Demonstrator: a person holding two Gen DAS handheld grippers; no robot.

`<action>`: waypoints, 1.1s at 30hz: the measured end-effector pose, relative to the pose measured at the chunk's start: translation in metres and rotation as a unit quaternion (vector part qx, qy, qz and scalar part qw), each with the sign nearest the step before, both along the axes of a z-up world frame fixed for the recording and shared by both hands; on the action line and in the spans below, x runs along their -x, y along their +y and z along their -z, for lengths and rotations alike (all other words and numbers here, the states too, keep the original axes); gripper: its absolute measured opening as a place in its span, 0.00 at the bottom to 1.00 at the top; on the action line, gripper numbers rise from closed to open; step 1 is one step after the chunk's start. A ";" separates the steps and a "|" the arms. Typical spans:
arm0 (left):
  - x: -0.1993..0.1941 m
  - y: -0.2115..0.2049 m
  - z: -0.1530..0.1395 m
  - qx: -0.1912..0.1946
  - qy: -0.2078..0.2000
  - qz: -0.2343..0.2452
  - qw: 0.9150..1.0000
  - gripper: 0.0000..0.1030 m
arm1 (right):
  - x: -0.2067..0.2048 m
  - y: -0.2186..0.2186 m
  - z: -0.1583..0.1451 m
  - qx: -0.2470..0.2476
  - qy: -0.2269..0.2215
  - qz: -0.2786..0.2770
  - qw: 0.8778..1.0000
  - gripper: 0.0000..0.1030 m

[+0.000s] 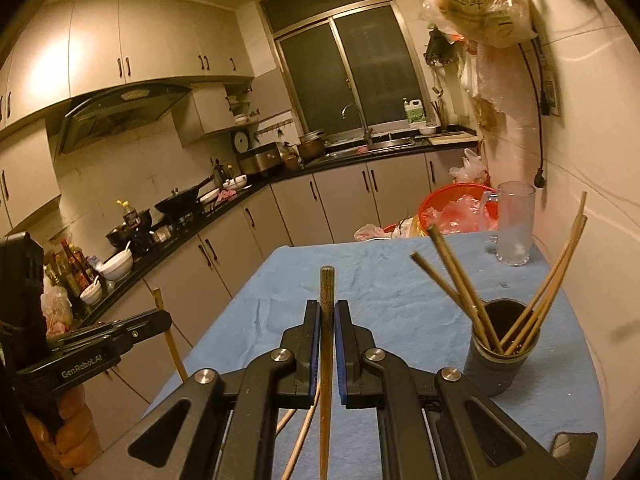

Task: Organize utensils
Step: 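Carry both held chopsticks upright over the black holder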

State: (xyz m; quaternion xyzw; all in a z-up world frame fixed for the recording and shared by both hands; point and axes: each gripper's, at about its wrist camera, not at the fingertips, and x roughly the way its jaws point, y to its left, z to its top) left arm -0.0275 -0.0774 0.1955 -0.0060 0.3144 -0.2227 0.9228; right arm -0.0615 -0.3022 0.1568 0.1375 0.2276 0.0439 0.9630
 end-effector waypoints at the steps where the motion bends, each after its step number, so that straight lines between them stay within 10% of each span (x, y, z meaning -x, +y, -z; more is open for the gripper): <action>1: 0.000 -0.002 -0.001 -0.001 -0.001 0.002 1.000 0.07 | 0.001 -0.002 -0.001 -0.001 -0.002 0.003 1.000 0.07; 33: 0.021 -0.152 -0.082 0.008 -0.058 0.119 0.991 0.07 | 0.046 -0.133 -0.073 0.005 -0.096 0.116 0.989 0.07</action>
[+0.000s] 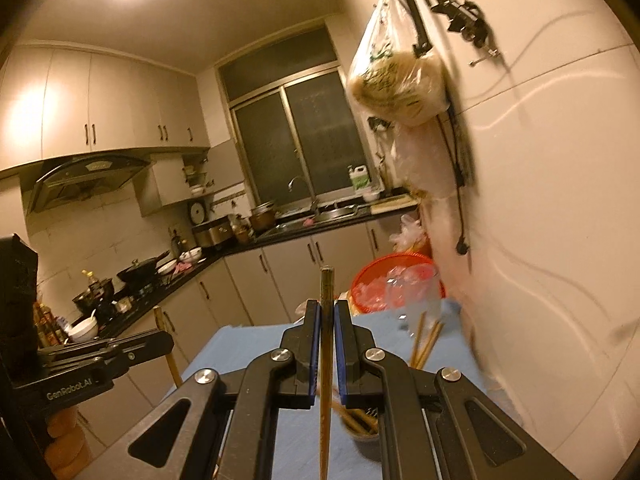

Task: Organize utensils
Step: 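Carry both held chopsticks upright over the black holder, then open the left tool to drop its chopstick into the holder while the right tool releases its own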

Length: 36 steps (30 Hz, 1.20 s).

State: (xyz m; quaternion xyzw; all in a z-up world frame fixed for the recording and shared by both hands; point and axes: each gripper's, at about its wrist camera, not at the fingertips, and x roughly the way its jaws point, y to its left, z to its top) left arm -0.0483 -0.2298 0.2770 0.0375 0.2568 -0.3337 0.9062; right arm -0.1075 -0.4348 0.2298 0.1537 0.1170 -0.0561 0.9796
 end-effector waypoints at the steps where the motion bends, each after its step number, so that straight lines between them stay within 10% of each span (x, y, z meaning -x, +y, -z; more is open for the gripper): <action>1: -0.002 -0.008 -0.004 0.003 -0.003 0.005 1.000 0.07 | -0.001 -0.003 -0.001 -0.002 -0.002 0.003 1.000 0.07; 17: -0.057 -0.079 0.003 0.062 -0.019 -0.026 0.998 0.07 | -0.048 -0.054 0.005 0.000 -0.026 0.065 0.998 0.07; 36: -0.059 -0.093 0.059 0.019 -0.002 -0.029 0.999 0.07 | -0.074 -0.046 0.062 0.006 0.042 0.007 0.999 0.10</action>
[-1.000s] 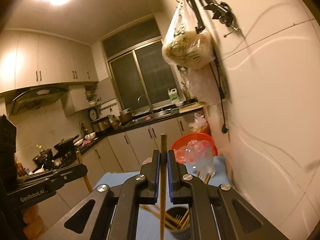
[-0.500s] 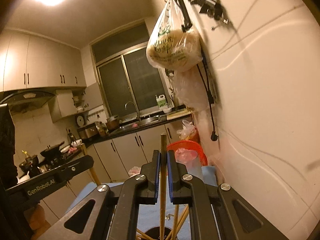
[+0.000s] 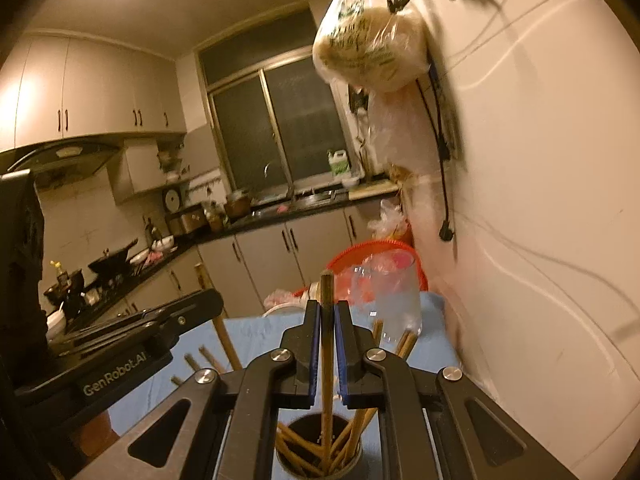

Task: Organize utensils
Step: 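Open the left tool to drop its chopstick into the holder while the right tool releases its own, then lower both open tools toward the last two chopsticks on the towel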

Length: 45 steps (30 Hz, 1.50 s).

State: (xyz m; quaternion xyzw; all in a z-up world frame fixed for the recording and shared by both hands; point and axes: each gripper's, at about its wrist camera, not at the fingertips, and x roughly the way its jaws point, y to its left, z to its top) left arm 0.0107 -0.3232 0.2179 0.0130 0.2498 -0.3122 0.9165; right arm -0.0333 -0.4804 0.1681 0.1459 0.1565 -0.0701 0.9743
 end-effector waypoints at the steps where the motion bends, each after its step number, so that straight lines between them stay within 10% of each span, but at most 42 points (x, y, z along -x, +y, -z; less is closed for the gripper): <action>1: 0.000 0.000 0.001 0.000 0.005 0.001 1.000 0.07 | 0.000 -0.001 0.000 0.000 0.002 -0.001 1.000 0.10; 10: 0.024 0.029 -0.016 0.029 0.013 0.004 0.999 0.23 | 0.024 -0.010 -0.017 -0.025 0.000 -0.001 1.000 0.13; 19: 0.075 0.128 -0.012 0.026 0.015 -0.029 0.999 0.32 | 0.097 0.023 -0.012 -0.067 -0.018 -0.020 0.997 0.52; 31: 0.073 0.252 0.100 -0.046 0.168 -0.108 0.979 0.33 | 0.076 0.151 0.089 -0.102 0.148 -0.119 0.977 0.52; 36: 0.067 0.259 0.135 -0.073 0.220 -0.107 0.967 0.33 | 0.059 0.190 0.123 -0.109 0.215 -0.153 0.958 0.52; 45: 0.021 0.222 0.163 -0.106 0.255 -0.060 0.959 0.33 | 0.043 0.183 0.137 -0.093 0.234 -0.106 0.962 0.52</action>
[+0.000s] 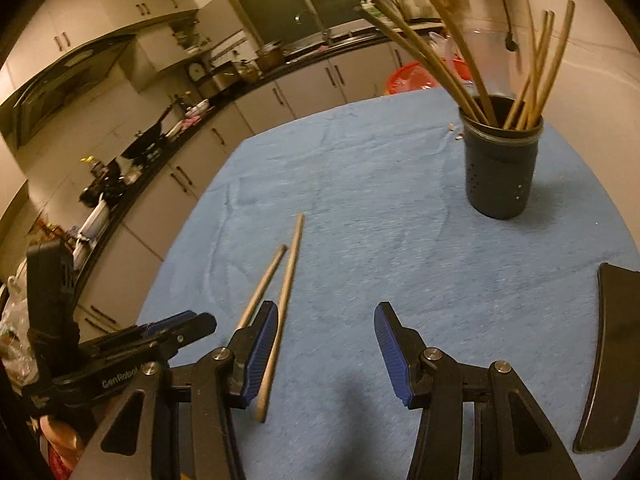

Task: Organize utensils
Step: 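Lower both open tools toward the last two chopsticks on the towel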

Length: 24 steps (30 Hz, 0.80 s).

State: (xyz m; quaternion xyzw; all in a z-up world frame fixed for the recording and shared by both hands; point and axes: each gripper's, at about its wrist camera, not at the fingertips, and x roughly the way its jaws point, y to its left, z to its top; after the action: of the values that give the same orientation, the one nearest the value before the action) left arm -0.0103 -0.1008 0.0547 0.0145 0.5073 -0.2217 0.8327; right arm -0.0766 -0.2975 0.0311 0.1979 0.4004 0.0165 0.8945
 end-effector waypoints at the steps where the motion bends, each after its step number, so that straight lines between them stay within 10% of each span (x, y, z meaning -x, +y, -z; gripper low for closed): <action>1: -0.003 -0.004 0.005 -0.007 0.002 0.001 1.000 0.33 | -0.002 -0.002 0.002 0.004 0.003 0.001 1.000 0.52; 7: -0.029 -0.026 0.023 -0.029 0.017 0.015 0.999 0.31 | -0.011 -0.009 0.010 0.004 0.010 -0.006 1.000 0.52; 10: -0.040 -0.032 0.033 -0.043 0.021 0.001 0.999 0.08 | -0.014 -0.009 0.012 0.003 0.014 -0.019 1.000 0.52; 24: -0.053 0.029 0.036 -0.011 0.025 -0.061 0.998 0.07 | -0.144 0.025 0.024 -0.022 0.116 -0.106 0.987 0.50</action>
State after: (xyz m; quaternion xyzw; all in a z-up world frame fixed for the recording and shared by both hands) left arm 0.0426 -0.0723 0.0186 -0.0132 0.5299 -0.1651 0.8317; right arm 0.0675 -0.2727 0.0069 0.1745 0.5201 0.0973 0.8304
